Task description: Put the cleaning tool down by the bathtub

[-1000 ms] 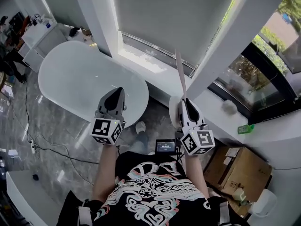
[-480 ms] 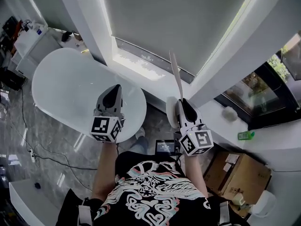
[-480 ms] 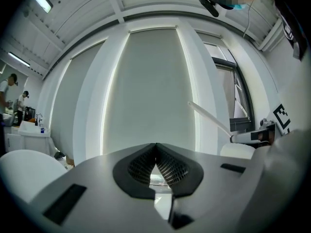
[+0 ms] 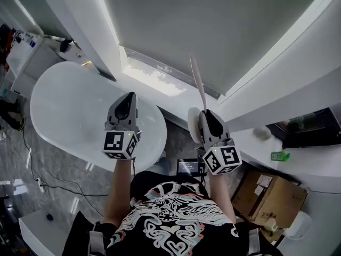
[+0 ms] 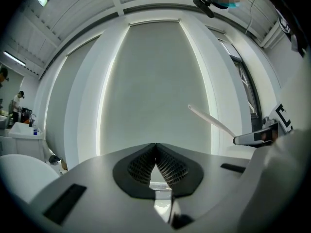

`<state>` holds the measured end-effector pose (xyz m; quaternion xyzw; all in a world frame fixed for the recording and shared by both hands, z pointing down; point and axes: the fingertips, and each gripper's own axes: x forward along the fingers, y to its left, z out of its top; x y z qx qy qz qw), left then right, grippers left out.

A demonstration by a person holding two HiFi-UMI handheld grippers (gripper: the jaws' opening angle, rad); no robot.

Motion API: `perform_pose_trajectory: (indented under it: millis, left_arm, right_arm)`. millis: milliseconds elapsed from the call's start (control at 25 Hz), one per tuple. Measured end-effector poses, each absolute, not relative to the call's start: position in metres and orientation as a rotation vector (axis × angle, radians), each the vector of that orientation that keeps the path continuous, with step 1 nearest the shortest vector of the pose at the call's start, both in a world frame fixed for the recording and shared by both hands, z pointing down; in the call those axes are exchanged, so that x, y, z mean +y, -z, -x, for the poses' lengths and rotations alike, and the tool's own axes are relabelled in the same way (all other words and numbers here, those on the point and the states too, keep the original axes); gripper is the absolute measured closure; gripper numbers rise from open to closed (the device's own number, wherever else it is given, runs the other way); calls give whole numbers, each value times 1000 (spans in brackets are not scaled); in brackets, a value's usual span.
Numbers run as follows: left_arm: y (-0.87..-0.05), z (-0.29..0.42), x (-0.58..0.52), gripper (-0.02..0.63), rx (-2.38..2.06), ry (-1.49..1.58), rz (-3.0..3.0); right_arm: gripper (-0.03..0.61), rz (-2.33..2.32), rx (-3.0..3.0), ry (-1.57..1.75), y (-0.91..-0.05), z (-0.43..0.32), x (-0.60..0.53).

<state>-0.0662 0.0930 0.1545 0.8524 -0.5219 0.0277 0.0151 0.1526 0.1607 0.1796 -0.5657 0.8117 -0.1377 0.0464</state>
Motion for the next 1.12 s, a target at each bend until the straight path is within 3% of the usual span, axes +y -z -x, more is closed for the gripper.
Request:
perform_pose_trajectory:
  millis: [1120]
  left_arm:
    - [-191, 82, -22, 597, -1538, -158, -2636]
  right_arm:
    - [514, 1858, 2549, 359, -205, -129, 33]
